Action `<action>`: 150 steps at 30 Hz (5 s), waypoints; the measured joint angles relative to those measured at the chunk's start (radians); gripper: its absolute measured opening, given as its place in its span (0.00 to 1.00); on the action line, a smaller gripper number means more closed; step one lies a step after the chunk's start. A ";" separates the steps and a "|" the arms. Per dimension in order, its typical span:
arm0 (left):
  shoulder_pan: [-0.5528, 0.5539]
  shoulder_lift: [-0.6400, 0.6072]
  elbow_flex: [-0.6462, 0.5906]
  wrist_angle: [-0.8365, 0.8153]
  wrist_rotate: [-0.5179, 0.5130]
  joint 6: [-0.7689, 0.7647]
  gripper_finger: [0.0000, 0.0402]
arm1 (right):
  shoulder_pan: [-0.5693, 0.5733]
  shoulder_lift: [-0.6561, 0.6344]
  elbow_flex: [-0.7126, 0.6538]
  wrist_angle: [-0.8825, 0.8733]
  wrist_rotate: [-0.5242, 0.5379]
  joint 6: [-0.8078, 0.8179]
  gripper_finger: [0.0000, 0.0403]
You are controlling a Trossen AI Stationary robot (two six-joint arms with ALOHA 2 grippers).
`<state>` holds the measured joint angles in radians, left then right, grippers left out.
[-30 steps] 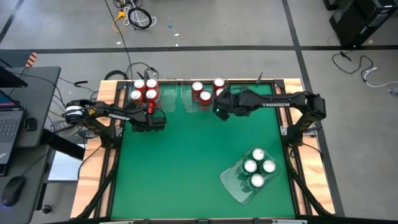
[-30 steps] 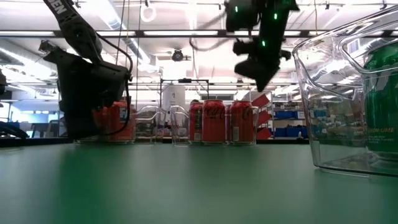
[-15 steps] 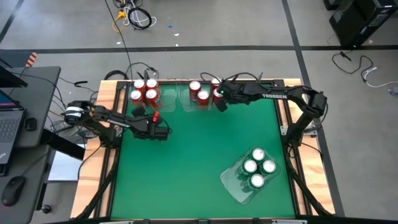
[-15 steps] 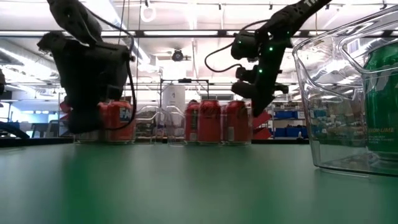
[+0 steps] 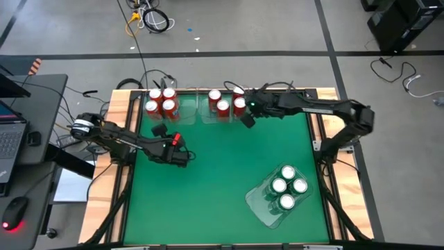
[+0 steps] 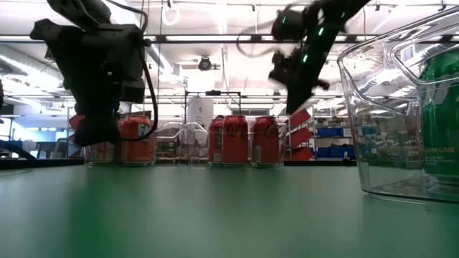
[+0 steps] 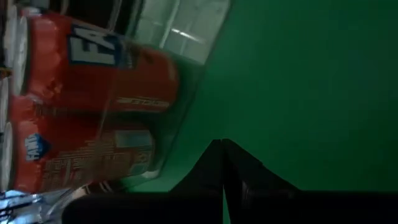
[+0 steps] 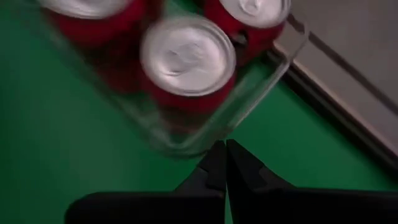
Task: Sort soda cans
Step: Adjust the top right transparent bin, then move the bottom transparent bin to the top right of the table
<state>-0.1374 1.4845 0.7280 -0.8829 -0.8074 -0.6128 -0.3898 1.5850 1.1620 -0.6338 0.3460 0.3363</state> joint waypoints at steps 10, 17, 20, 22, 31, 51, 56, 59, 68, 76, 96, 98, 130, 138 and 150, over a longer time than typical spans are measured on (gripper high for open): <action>-0.097 0.000 0.000 0.130 0.202 0.143 0.00 | 0.351 -0.244 0.020 -0.154 -0.263 -0.127 0.00; -0.134 0.000 0.000 0.342 0.327 0.325 0.00 | 0.635 -0.193 0.019 -0.154 -0.344 -0.045 0.03; -0.134 0.000 0.000 0.367 0.332 0.356 0.00 | 0.709 -0.136 0.019 -0.153 -0.344 -0.019 0.09; -0.134 0.000 0.000 0.365 0.332 0.374 0.00 | 0.743 -0.093 0.019 -0.153 -0.344 -0.010 0.15; -0.133 0.000 0.000 0.364 0.333 0.399 0.00 | 0.781 0.035 0.018 -0.170 -0.388 0.000 0.41; -0.133 0.000 0.000 0.366 0.334 0.396 0.00 | 0.662 0.049 0.018 -0.291 -0.269 -0.126 0.02; -0.133 0.000 0.000 0.367 0.334 0.394 0.00 | 0.595 0.049 0.018 -0.309 -0.227 -0.149 0.09; -0.133 0.000 0.000 0.365 0.334 0.392 0.00 | 0.553 0.049 0.018 -0.338 -0.188 -0.156 0.09; -0.133 0.000 0.000 0.364 0.334 0.376 0.00 | 0.450 0.050 0.018 -0.457 -0.091 -0.204 0.06; -0.133 0.000 0.000 0.360 0.334 0.373 0.00 | 0.367 0.049 0.020 -0.547 -0.031 -0.192 0.08; -0.133 0.000 0.000 0.360 0.350 0.365 0.00 | 0.254 0.050 0.166 -0.584 -0.026 -0.129 0.50; -0.133 0.000 0.000 0.361 0.350 0.365 0.00 | 0.260 0.050 0.199 -0.583 -0.056 -0.127 0.54; -0.133 0.000 -0.001 0.304 0.383 0.326 0.00 | 0.801 0.050 -0.015 -0.218 -0.182 0.668 0.01; -0.133 0.000 -0.001 0.304 0.383 0.324 0.00 | 0.782 0.049 -0.039 -0.330 -0.129 0.708 0.00; -0.133 0.000 -0.001 0.304 0.383 0.321 0.00 | 0.732 0.049 -0.042 -0.595 -0.009 0.642 0.00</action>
<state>-0.2703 1.4841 0.7273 -0.5789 -0.4240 -0.2920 0.3424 1.6337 1.1202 -1.2287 0.3374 0.9783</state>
